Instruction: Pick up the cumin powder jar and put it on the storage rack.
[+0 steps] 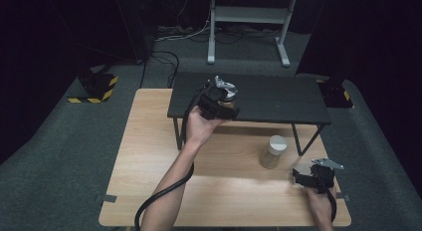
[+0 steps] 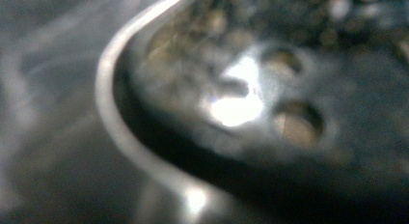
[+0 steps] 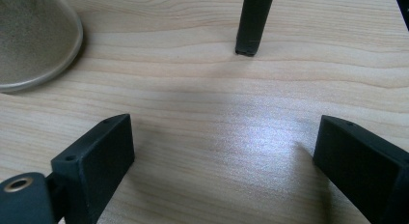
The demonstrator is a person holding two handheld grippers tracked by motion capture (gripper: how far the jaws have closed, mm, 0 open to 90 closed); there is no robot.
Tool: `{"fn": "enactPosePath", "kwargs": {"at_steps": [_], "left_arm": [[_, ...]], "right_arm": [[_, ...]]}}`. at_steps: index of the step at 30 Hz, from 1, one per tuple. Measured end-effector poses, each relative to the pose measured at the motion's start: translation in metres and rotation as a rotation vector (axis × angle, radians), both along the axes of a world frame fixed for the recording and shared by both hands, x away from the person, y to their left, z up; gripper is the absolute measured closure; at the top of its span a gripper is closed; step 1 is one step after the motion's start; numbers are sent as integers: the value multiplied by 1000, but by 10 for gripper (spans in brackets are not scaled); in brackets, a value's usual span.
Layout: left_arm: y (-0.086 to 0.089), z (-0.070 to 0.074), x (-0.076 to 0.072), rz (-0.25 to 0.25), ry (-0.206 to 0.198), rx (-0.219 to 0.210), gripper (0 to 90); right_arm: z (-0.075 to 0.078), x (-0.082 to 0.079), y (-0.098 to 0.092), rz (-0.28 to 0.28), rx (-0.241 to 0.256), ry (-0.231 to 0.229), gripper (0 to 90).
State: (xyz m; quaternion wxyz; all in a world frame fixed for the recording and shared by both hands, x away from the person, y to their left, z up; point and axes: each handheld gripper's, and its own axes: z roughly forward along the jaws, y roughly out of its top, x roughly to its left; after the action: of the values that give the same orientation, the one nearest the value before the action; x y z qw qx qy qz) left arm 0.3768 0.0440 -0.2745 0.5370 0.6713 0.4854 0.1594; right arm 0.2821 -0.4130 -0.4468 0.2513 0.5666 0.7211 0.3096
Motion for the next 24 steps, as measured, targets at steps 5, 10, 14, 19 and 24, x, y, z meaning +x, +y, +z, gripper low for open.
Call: {"fn": "enactPosePath", "kwargs": {"at_steps": [5,10,14,19,24], "left_arm": [[-1,-3,7,6,-9,-12,313],[-1,-5,15,10,-15,-25,313],[-3,-9,20,24,-26,-44,313],[24,31,42,-199,-5,348,313],[25,30,41,-199,-10,343,312]], "right_arm": [[0,0,0,2,0,0,67],[0,0,0,2,0,0,67],[0,0,0,1,0,0,67],[0,0,0,1,0,-1,68],[0,0,0,1,0,-1,67]]}}
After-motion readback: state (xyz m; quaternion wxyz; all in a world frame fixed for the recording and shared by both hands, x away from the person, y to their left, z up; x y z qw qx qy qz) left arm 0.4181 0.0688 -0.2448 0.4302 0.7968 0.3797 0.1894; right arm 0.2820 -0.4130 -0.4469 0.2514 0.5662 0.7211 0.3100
